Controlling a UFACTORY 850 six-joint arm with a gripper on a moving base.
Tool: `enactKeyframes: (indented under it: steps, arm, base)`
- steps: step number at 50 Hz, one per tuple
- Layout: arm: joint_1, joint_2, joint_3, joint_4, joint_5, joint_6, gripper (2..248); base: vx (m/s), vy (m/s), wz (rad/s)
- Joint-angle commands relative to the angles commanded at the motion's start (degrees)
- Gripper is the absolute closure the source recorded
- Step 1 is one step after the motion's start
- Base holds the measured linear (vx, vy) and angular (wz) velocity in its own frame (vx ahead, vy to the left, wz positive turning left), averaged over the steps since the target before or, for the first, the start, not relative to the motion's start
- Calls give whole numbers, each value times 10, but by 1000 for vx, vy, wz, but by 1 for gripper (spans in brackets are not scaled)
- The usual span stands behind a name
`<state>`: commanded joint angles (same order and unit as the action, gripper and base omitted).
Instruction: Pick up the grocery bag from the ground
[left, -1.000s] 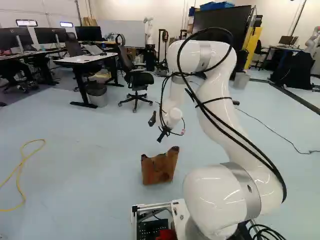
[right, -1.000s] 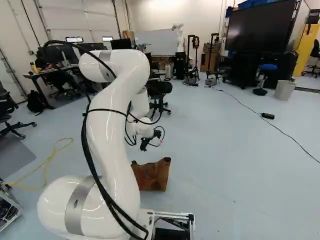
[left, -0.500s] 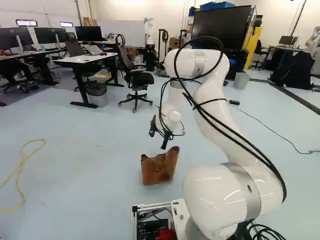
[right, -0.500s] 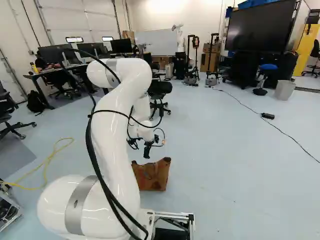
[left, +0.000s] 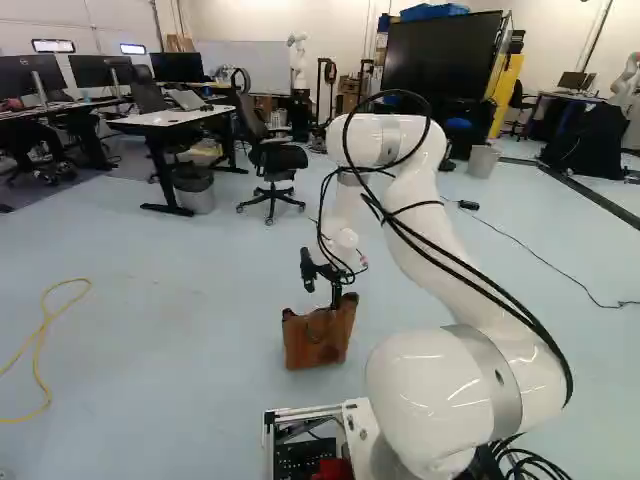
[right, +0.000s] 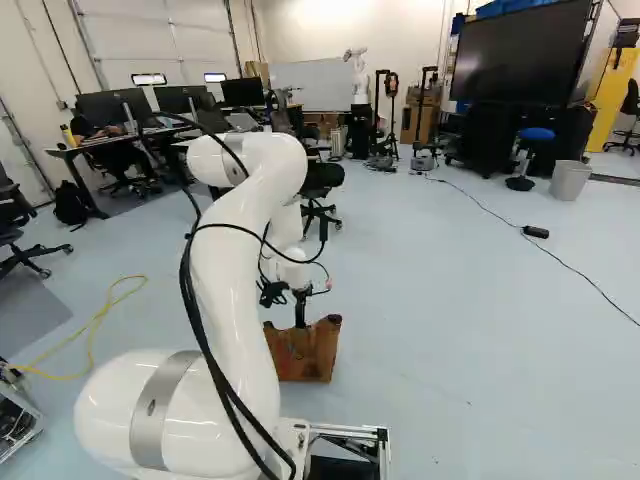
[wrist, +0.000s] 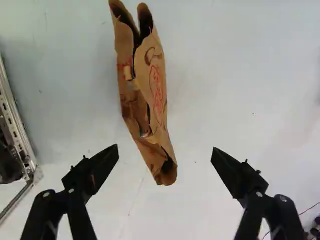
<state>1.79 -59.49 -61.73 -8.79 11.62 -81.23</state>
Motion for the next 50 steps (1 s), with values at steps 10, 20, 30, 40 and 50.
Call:
enactKeyframes:
  steps: [10,20,30,40,50]
  arm:
    - [0,-22,-16,0,-1,-6,3]
    - [0,-43,-32,0,-1,-6,3]
    - [0,-65,-49,0,-1,-6,3]
    - [0,-87,-65,0,-1,-6,3]
    - [0,-108,-83,0,-1,-6,3]
  base:
    - [0,0,0]
    - [0,0,0]
    - [0,0,0]
    - [0,0,0]
    - [0,0,0]
